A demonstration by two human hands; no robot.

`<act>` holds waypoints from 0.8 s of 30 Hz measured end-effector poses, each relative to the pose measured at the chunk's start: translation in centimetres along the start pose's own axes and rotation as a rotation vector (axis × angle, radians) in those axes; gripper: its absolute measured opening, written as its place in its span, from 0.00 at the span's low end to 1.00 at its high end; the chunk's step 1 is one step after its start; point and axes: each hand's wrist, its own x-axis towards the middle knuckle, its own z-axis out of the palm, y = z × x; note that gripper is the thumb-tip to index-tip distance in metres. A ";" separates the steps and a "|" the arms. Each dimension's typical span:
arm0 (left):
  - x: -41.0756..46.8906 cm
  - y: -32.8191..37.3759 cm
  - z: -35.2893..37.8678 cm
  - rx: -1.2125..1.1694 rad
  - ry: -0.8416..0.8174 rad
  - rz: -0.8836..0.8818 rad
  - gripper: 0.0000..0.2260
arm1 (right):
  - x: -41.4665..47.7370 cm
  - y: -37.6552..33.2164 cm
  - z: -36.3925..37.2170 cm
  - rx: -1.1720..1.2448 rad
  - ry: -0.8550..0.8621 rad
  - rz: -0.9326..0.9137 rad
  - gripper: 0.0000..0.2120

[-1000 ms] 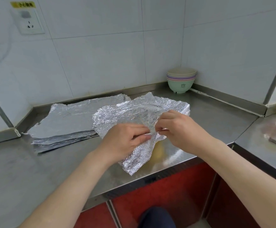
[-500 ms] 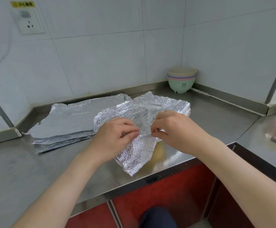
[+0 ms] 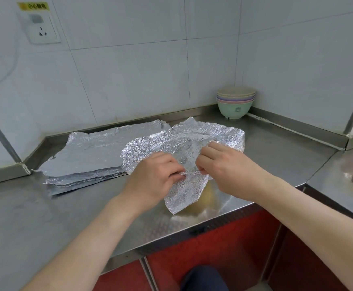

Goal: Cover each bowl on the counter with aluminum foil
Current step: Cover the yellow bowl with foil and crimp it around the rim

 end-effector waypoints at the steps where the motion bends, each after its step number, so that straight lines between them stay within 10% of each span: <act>1: -0.1 0.0 0.1 0.010 0.011 0.014 0.07 | -0.1 0.1 0.1 0.014 0.017 0.006 0.18; 5: -0.2 0.4 0.0 0.003 -0.002 0.033 0.12 | -0.1 0.3 -1.0 0.173 -0.009 0.134 0.03; 24: -0.2 0.1 -1.9 -0.149 -0.091 -0.043 0.10 | 0.5 -1.2 -0.4 0.285 0.062 0.156 0.05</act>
